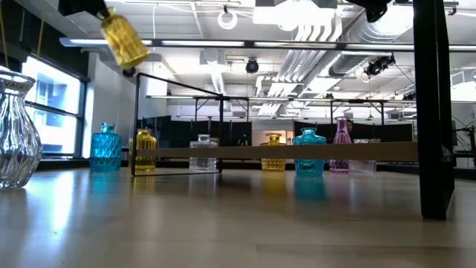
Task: Sort vases onto shelf
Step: Put the bottom left yellow crystal vase on the shelf
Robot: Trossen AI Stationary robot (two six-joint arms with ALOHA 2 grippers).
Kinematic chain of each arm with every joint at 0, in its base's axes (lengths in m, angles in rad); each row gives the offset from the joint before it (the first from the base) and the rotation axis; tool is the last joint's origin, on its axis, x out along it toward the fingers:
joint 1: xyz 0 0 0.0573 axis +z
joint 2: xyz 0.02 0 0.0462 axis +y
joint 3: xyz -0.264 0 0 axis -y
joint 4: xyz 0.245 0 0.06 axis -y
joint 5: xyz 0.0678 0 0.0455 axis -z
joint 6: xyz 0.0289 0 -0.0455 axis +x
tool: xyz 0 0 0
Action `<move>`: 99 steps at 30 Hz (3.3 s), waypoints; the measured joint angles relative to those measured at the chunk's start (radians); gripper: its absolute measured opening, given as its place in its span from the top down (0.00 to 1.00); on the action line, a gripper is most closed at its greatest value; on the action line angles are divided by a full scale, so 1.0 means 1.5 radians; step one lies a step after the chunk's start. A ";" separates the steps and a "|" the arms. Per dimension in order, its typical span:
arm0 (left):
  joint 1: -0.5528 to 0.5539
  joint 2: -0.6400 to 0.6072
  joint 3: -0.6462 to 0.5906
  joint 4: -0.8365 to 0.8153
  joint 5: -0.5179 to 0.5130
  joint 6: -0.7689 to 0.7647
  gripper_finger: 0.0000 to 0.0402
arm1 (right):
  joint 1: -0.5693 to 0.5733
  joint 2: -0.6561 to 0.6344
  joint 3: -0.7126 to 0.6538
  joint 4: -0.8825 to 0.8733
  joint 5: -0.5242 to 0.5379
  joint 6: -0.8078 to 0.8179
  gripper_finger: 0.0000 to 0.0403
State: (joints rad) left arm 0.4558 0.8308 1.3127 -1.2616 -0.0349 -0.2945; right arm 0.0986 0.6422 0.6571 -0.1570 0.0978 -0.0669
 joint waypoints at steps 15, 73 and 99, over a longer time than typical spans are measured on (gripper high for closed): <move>-0.152 0.131 0.002 0.248 0.062 0.016 0.98 | 0.000 0.000 0.000 0.000 0.000 0.000 0.61; -0.171 0.496 0.076 0.066 0.074 0.093 0.98 | 0.000 0.166 0.000 -0.030 0.045 0.080 0.61; -0.174 0.548 0.076 0.054 0.048 0.106 0.98 | 0.000 0.166 0.000 -0.030 0.033 0.099 0.61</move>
State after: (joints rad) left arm 0.1955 1.6531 1.4265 -1.1805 0.0364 -0.1359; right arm 0.0982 0.8906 0.6571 -0.2020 0.1473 0.0818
